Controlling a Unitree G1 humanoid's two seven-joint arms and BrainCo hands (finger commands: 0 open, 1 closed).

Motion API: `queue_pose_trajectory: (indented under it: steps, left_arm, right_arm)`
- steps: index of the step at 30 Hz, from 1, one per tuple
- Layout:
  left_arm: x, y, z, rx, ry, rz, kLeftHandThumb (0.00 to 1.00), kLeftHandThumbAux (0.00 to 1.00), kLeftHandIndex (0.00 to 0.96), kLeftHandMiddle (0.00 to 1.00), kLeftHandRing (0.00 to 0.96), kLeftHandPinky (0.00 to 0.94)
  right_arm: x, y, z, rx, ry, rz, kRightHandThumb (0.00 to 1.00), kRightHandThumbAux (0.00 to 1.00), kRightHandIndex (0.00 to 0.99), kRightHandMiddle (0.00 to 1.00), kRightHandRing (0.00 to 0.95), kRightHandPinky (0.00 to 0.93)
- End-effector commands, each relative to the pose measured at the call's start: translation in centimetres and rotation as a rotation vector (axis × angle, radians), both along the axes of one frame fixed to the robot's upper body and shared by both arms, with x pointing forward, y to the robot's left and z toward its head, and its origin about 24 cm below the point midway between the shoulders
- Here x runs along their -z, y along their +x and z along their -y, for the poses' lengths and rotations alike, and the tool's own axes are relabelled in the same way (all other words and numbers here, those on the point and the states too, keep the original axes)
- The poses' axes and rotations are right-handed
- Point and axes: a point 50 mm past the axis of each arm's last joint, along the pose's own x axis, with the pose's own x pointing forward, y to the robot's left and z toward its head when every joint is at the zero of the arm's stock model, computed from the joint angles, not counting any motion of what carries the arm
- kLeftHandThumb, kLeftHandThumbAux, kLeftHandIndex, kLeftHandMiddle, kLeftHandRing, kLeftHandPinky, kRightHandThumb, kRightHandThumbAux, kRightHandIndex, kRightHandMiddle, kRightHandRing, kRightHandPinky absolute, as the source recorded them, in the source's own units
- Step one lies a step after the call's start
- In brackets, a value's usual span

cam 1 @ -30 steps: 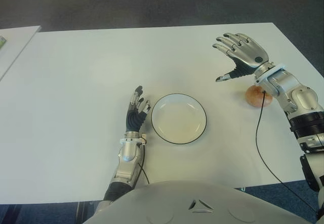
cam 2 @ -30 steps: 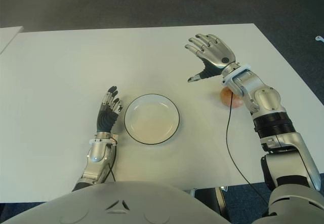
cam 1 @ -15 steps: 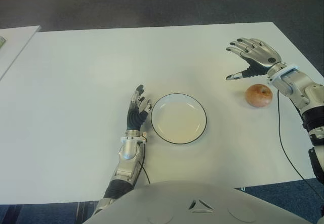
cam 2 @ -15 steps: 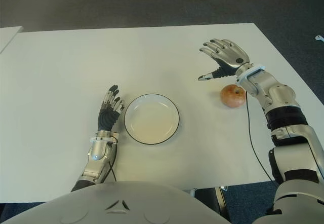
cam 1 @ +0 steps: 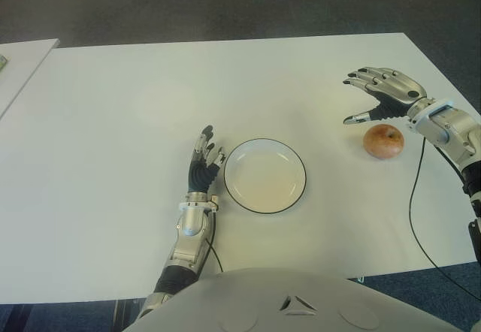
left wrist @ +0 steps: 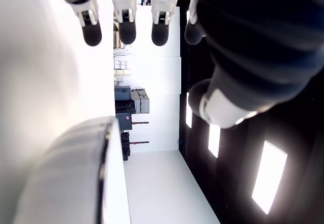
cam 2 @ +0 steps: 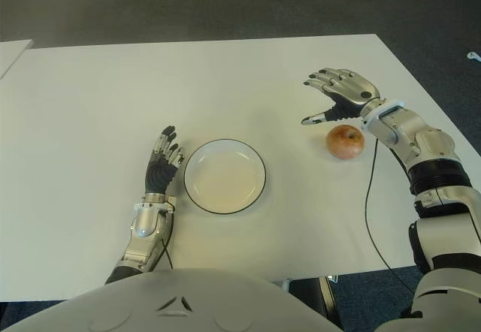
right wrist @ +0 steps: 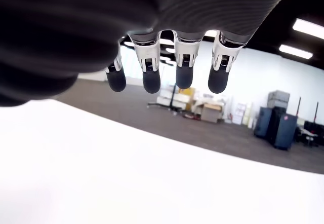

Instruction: Put the apples into the plate.

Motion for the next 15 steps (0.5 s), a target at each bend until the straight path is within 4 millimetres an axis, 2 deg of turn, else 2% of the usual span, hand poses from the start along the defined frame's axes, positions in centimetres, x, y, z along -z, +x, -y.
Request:
queue_pose_trajectory:
  steps: [1,15]
  left_arm:
    - [3.9,-3.4,-0.6,0.004,0.042,-0.203,0.000,0.641,0.000,0.000,0.000,0.000]
    - [4.1,-3.5,-0.8,-0.008,0.035,-0.209,0.000,0.594,0.000,0.000,0.000,0.000]
  right_arm:
    - [1.3,-0.7,0.7,0.015,0.009,-0.065,0.200,0.173,0.000,0.000,0.000,0.000]
    - [2.2,-1.6,2.0,0.036,0.012,-0.089,0.204,0.176,0.000,0.000,0.000,0.000]
